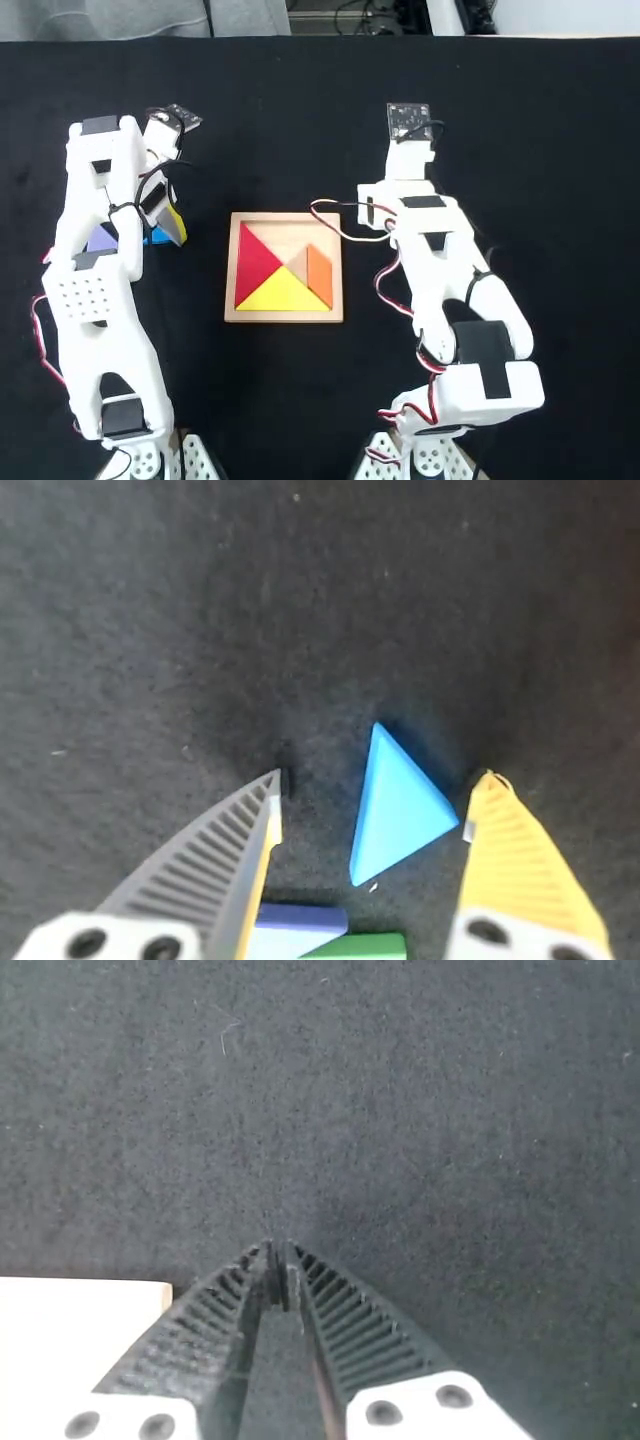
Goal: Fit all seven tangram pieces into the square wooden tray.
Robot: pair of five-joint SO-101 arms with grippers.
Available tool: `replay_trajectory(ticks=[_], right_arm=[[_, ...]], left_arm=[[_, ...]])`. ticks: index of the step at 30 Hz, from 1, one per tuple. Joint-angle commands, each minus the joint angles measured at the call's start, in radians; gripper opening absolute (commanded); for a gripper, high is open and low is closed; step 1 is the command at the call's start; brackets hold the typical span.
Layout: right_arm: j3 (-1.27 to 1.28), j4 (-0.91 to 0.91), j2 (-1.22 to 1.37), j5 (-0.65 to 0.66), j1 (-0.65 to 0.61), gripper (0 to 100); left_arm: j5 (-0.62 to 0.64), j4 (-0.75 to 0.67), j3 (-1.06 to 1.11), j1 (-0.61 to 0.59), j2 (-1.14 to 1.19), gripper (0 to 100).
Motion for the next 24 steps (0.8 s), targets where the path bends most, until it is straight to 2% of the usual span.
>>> replay_trajectory(ticks=[1,7,15,17,21,24], right_arm=[[-0.050,-0.017,-0.002,0.008,-0.012,1.8],[-0.050,-0.017,-0.002,0.008,-0.012,1.8],[-0.050,-0.017,-0.002,0.008,-0.012,1.8],[-0.050,-0.017,-0.002,0.008,-0.011,1.8],[-0.050,-0.017,-0.007,0.008,-0.006,1.8],[-0.051,-0.012,-0.010,0.008,0.002,1.8]], left_arm=[[0.008,-0.006,-0.005,-0.007,-0.011,28],[0.006,-0.008,0.042,0.024,-0.011,20],[0.006,-0.002,0.056,0.054,-0.025,15],[0.006,0.046,0.021,0.070,-0.038,12],[0.003,0.242,-0.136,0.125,-0.117,11],[-0.058,0.319,-0.228,0.180,-0.172,11]])
